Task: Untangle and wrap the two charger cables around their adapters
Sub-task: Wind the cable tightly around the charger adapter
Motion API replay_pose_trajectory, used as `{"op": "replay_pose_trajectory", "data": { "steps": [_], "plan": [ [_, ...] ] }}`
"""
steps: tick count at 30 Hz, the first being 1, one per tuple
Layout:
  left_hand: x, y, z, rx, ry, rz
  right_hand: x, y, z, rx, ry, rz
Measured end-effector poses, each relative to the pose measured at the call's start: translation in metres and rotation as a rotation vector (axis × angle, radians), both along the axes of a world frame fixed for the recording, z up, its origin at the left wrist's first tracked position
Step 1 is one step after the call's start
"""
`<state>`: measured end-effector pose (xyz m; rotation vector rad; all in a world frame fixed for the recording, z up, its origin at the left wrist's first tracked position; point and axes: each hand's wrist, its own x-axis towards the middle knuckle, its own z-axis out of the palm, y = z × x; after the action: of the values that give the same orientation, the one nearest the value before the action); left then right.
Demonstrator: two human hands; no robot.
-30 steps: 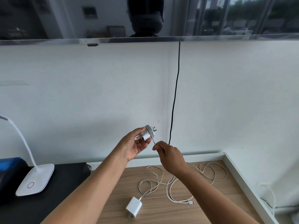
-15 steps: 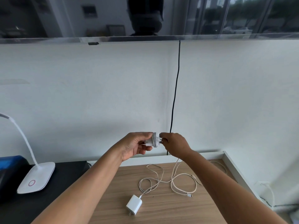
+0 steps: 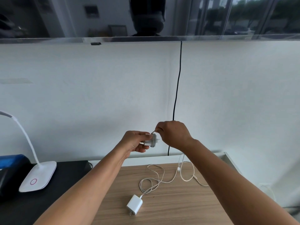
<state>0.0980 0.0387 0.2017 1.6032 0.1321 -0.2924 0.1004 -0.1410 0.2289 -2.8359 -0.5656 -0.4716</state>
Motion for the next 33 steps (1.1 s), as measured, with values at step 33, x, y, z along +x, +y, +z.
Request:
{"op": "replay_pose_trajectory", "data": {
  "steps": [33],
  "plan": [
    [-0.008, 0.001, 0.007, -0.107, 0.164, -0.215, -0.002, -0.016, -0.039, 0.194, 0.203, -0.117]
  ]
}}
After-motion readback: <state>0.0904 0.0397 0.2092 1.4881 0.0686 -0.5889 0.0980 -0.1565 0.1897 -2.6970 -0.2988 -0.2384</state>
